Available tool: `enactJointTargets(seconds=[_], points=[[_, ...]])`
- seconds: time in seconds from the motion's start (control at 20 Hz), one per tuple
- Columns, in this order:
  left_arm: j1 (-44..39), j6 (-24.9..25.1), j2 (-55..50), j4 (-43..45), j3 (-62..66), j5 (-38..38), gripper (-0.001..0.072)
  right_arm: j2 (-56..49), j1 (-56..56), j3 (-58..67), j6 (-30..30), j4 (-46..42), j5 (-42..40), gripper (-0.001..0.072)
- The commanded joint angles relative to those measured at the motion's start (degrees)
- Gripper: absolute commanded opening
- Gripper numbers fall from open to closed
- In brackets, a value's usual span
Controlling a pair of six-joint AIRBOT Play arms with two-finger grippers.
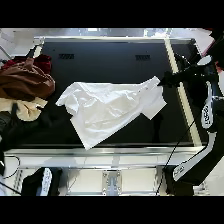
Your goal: Fold the shirts.
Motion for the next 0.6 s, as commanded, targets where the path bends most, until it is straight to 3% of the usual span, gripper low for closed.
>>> enactJointTargets(seconds=[0.0,0.15,0.25,0.4,0.55], points=[[-16.68,7.08,-25.03,8.55,26.67,12.66,0.0290,0.02,0.07,0.04,-0.02,-0.02,0.15,0.0014],[-18.80,-5.86,-25.29,19.52,23.65,6.97,0.0300,0.02,0.07,0.04,-0.20,-0.04,0.37,0.0013],[-19.41,-8.22,-24.13,20.44,18.34,4.59,0.0297,0.02,0.07,0.02,-0.44,-0.04,0.37,0.0014],[-20.98,-12.87,-18.69,20.39,5.84,7.58,0.0287,0.02,0.07,0.04,-0.44,-0.02,0.37,0.0014],[-21.03,-13.94,-14.95,20.52,-3.63,7.58,0.0289,0.02,0.07,0.04,-0.42,-0.02,0.35,0.0014]])
